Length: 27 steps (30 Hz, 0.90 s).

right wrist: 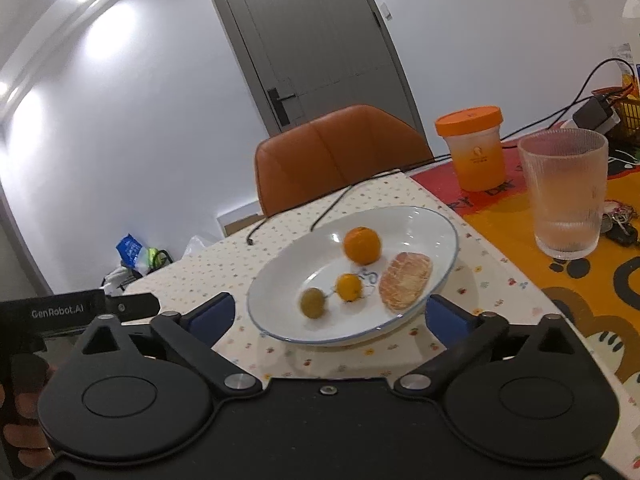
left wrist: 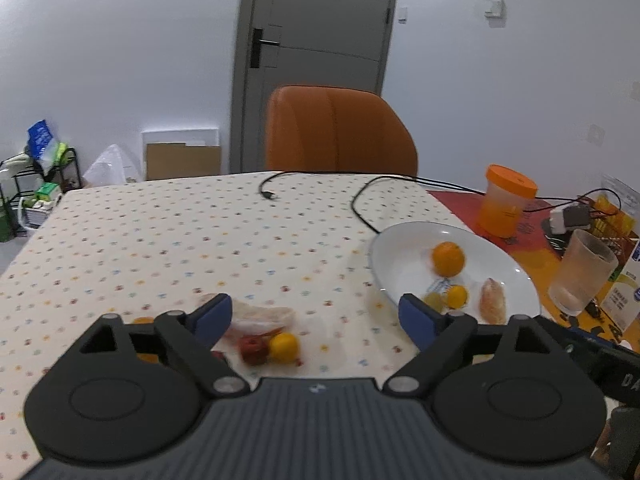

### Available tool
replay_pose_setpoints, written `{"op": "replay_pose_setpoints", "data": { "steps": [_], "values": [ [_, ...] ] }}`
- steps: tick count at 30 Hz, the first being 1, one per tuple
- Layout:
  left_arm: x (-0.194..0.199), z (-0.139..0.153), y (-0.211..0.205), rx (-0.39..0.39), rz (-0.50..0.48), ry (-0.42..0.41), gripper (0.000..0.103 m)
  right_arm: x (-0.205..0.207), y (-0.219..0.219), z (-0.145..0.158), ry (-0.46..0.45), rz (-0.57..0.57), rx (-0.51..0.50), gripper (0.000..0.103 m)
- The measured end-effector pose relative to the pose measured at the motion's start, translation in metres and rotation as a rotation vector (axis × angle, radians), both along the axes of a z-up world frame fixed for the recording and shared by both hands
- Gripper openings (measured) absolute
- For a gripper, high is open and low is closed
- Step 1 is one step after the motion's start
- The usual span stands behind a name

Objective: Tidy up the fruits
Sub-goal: 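Move both open tools back toward the remaining fruits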

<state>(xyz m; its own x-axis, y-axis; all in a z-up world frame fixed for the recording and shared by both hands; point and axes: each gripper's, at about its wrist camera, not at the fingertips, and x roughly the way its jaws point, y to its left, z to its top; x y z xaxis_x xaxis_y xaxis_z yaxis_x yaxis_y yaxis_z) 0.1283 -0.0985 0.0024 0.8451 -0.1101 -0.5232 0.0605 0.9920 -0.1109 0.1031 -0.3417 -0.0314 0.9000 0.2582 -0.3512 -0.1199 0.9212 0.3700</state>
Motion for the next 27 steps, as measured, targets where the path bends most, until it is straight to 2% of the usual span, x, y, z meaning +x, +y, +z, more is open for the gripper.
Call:
{"op": "replay_pose_setpoints", "data": {
  "steps": [5, 27],
  "values": [
    [-0.010, 0.003, 0.013, 0.008, 0.029, -0.006, 0.094, -0.004, 0.009, 0.005, -0.003, 0.011, 0.005, 0.103],
    [-0.049, 0.007, 0.059, 0.002, 0.096, -0.023, 0.094, -0.018, 0.046, 0.018, -0.009, 0.099, -0.042, 0.103]
  ]
}}
